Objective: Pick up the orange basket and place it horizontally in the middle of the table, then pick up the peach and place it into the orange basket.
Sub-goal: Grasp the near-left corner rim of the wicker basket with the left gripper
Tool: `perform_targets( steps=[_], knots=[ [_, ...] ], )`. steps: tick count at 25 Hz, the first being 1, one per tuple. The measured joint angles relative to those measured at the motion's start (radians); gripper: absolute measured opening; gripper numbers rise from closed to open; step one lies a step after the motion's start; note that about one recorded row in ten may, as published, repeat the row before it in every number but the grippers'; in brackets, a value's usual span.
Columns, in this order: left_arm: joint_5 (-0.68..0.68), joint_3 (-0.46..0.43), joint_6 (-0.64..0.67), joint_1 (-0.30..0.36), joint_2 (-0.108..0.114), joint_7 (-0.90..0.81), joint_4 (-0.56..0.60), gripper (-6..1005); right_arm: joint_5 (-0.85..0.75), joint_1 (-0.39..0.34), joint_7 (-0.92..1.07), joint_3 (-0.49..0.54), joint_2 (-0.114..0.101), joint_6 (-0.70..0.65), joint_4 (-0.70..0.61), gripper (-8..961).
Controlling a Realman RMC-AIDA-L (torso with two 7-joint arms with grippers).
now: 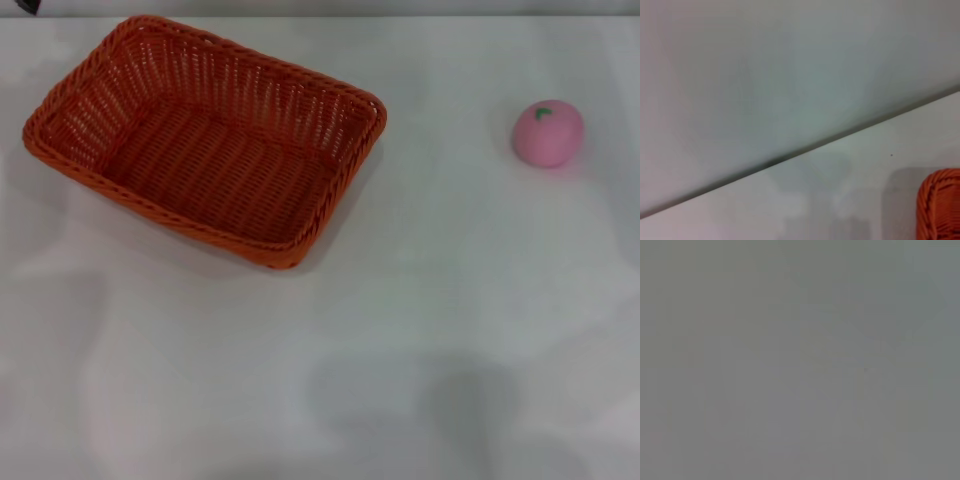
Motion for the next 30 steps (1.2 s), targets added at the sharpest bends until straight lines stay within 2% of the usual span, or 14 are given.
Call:
perform_targets(
  steps=[7,14,30],
  knots=[
    [-0.001,0.000,-0.019,-0.009,-0.041,-0.004,-0.012,683,-0.002,0.015,-0.003,-0.008,-0.003,-0.022,0.000,856],
    [-0.002,-0.004,-0.042,-0.021,-0.070,-0.007,-0.015,686,-0.007,0.025,-0.006,-0.011,-0.008,-0.045,0.000,857],
    [-0.002,-0.011,-0.039,0.014,-0.075,-0.006,-0.001,680,-0.003,0.029,-0.004,-0.011,-0.011,-0.054,0.001,857]
  ],
)
